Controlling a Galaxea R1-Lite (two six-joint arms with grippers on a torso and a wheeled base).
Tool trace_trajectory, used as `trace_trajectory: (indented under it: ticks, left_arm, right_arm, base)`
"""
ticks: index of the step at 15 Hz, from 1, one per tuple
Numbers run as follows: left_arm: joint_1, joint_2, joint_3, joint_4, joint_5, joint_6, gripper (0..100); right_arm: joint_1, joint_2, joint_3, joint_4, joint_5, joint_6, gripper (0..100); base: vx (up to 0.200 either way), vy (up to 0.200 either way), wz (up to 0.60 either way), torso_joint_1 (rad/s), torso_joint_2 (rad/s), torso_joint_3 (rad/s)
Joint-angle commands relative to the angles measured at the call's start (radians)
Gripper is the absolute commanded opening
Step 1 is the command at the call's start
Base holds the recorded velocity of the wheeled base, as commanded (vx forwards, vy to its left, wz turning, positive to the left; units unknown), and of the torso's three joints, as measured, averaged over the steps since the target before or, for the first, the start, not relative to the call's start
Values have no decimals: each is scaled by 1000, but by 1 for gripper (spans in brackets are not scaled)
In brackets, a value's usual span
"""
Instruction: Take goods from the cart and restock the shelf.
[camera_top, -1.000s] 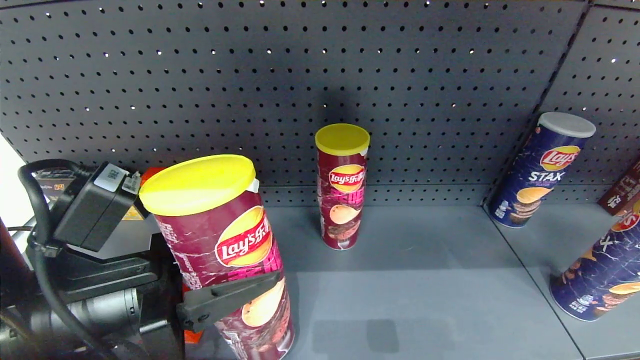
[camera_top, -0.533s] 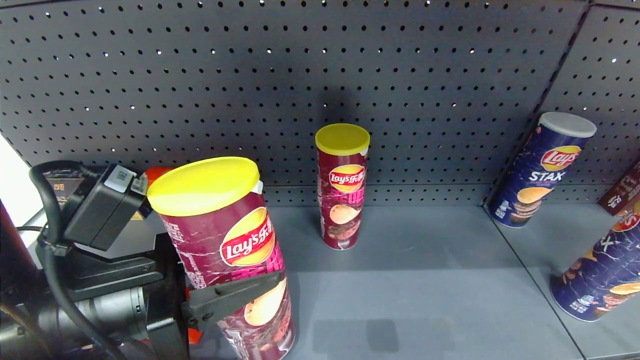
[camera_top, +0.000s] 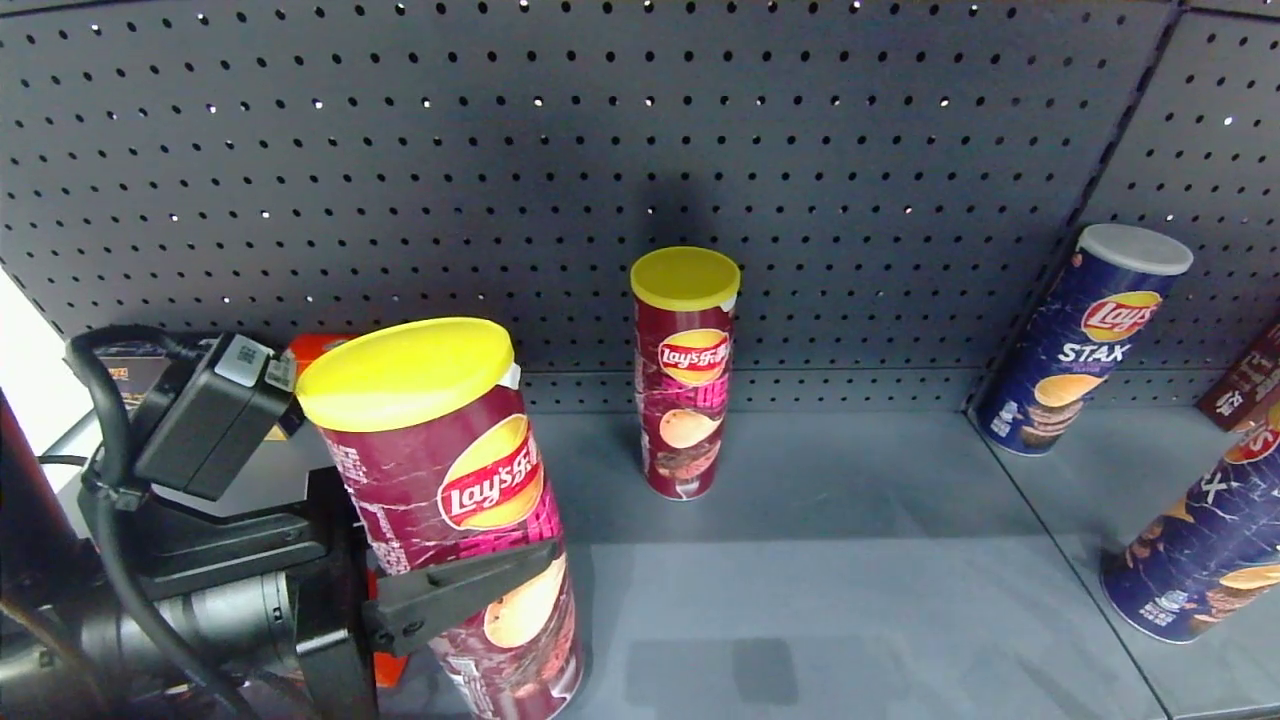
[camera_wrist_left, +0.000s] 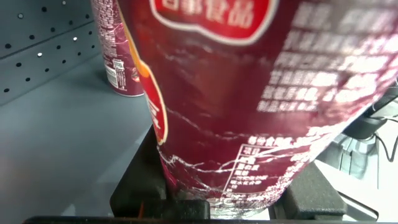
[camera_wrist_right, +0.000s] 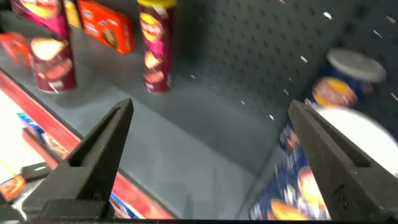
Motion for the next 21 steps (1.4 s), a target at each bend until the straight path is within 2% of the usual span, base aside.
trace_trajectory:
  ticks: [1, 4, 8, 12, 16, 19, 20, 21]
  left_arm:
    - [0, 1, 0, 0, 0, -1, 0]
    - [2, 1, 5, 0, 0, -1, 0]
    - [16, -1, 11, 2, 0, -1, 0]
    - [16, -2, 29, -2, 0, -1, 0]
    - [34, -2, 19, -2, -2, -1, 0]
    - [34, -2, 13, -3, -2, 0, 0]
    - [34, 1, 5, -5, -2, -1, 0]
    - [34, 1, 0, -5, -3, -1, 0]
  right_arm:
    - [61, 123, -46, -29, -1, -3, 100]
    - [89, 197, -66, -79, -1, -3, 100]
    - [168, 324, -120, -161, -12, -3, 100]
    - [268, 413, -149, -214, -72, -3, 100]
    - [325, 525, -227, -222, -110, -3, 100]
    - [337, 568, -233, -223, -127, -4, 100]
    - [357, 588, -235, -222, -187, -3, 100]
    - [376, 597, -235, -222, -201, -3, 100]
  base:
    - [0, 0, 0, 0, 0, 0]
    - [0, 0, 0, 0, 0, 0]
    - [0, 0, 0, 0, 0, 0]
    - [0, 0, 0, 0, 0, 0]
    - [0, 0, 0, 0, 0, 0]
    - [0, 0, 0, 0, 0, 0]
    - [0, 0, 0, 0, 0, 0]
    - [0, 0, 0, 0, 0, 0]
